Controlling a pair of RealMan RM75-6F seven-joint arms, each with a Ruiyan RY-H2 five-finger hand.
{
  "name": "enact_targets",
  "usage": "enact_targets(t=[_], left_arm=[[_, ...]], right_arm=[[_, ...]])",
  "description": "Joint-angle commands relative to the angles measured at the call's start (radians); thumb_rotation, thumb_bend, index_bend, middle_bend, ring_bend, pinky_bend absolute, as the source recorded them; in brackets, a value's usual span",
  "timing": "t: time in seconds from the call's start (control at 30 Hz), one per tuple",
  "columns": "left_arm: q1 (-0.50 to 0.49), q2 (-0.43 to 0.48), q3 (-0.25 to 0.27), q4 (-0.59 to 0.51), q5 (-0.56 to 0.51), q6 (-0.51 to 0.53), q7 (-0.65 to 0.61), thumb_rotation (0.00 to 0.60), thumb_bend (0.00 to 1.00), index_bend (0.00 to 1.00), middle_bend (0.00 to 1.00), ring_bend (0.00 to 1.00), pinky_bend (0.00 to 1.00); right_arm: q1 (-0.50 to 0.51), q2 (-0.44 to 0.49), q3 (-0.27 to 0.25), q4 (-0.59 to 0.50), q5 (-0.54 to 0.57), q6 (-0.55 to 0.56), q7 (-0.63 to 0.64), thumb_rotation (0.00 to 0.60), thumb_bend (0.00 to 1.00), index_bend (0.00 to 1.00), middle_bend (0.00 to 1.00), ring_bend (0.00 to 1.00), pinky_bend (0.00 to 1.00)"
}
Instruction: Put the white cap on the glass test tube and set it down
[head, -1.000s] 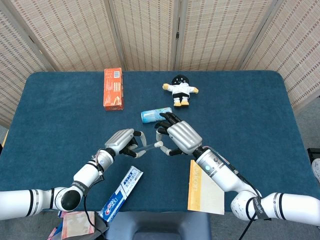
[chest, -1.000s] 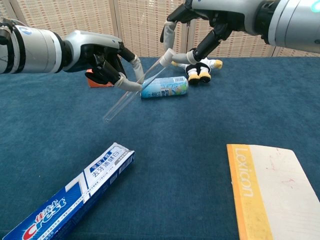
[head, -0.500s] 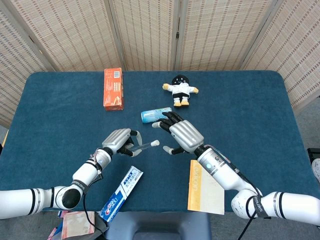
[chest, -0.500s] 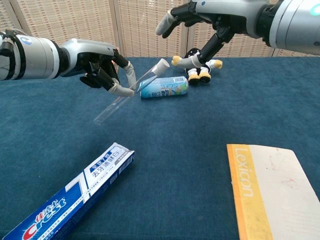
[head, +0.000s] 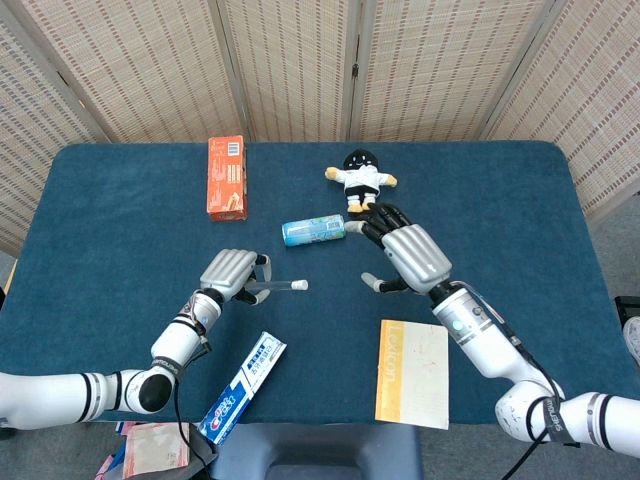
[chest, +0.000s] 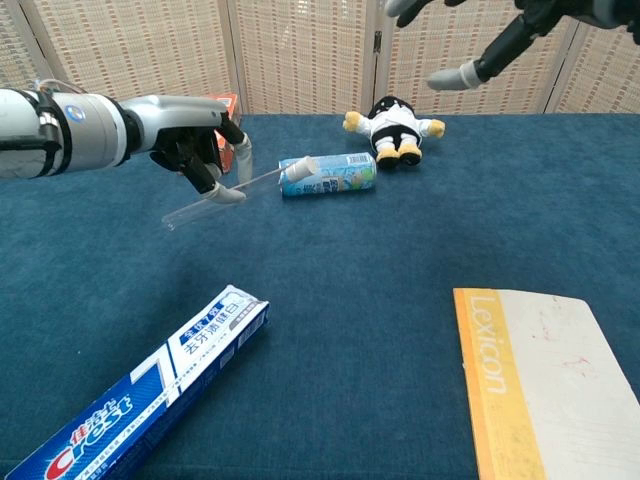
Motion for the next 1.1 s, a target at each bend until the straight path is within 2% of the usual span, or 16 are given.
enact_targets(t=[0.03,0.3,0.63,1.1], left_arm=[[-0.02,-0.068,0.029,0.059,-0.023,0.066,0.108,0.6,0.37,0.59,1.0,1.0,1.0],[-0.043,-0.181,0.045,0.162,-0.067,0.126,0.284,0.6,0.37,0.59,1.0,1.0,1.0],[-0.05,-0.284,0.035,0.275,-0.064,0.124,0.382,0.6,0.37,0.59,1.0,1.0,1.0],[-0.035,-0.317,0.005,0.297,-0.099,0.113,0.472,0.6,0.37,0.4,1.0,1.0,1.0]], right_arm=[[-0.022,0.02,-0.006,0.0,-0.012,0.015,0.02,0.6,0.27,0.18,0.18,0.0,0.0],[-0.062,0.046,-0.023,0.019,-0.038,0.029,0.057,0.6,0.27,0.18,0.18,0.0,0.0],[-0.079,0.046,-0.026,0.052,-0.052,0.023,0.092,0.6,0.27,0.18,0.18,0.0,0.0],[-0.091,0.045,-0.02,0.07,-0.055,0.01,0.134,0.6,0.27,0.18,0.18,0.0,0.0]])
